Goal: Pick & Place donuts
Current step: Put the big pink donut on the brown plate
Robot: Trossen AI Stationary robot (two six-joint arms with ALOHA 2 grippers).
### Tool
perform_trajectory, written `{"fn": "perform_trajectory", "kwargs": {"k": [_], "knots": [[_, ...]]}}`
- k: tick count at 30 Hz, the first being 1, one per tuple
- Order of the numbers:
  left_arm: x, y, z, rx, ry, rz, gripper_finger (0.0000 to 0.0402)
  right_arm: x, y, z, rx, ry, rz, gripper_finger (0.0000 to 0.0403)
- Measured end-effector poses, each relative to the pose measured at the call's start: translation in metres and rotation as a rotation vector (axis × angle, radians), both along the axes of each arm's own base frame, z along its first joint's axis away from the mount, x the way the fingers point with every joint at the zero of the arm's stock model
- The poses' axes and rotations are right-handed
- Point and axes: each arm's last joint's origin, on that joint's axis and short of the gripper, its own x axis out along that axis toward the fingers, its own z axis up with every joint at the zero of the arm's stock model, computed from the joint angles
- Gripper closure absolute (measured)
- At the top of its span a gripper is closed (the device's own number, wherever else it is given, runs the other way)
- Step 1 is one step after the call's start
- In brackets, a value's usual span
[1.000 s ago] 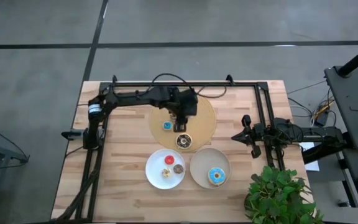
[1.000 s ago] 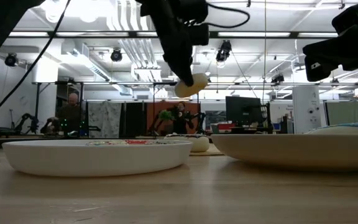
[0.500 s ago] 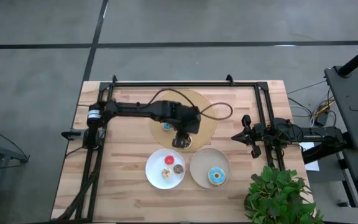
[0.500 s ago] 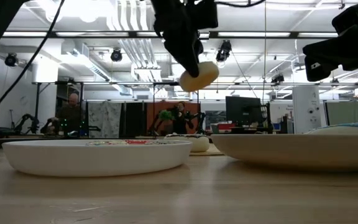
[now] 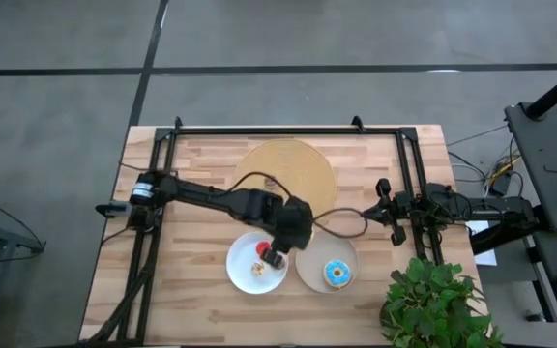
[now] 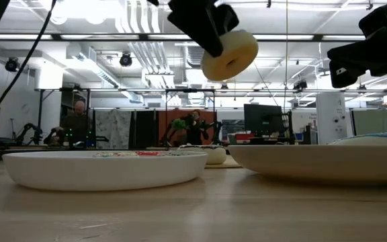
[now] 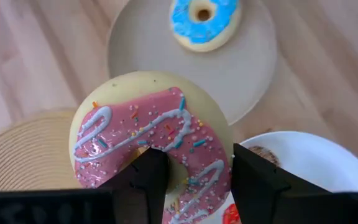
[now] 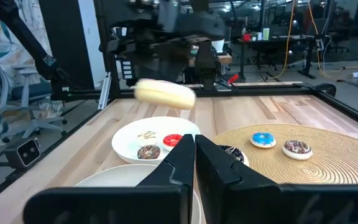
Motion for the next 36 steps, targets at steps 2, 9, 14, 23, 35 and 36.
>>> {"fn": "perform_trajectory", "kwargs": {"k": [2,9,14,23,35,36], "knots": [[-0.001,-0.007,0.000,-0.001,-0.003,-0.017,0.0273,0.000,0.000,0.000,0.003,0.000,0.000,0.0394],[0.001,-0.026,0.003,-0.028,-0.068,-0.039,0.0273,0.000,0.000,0.000,0.003,0.000,0.000,0.0394],[0.006,-0.031,0.003,-0.050,-0.104,-0.031,0.0273,0.000,0.000,0.000,0.000,0.000,0.000,0.0394],[0.012,-0.032,-0.010,-0.047,-0.077,-0.027,0.0273,0.000,0.000,0.000,0.004,0.001,0.000,0.0394],[0.026,-0.039,-0.037,-0.053,-0.035,-0.041,0.0273,0.000,0.000,0.000,0.000,0.001,0.000,0.0394],[0.027,-0.039,-0.041,-0.051,-0.027,-0.041,0.0273,0.000,0.000,0.000,0.001,0.001,0.000,0.0394]]}}
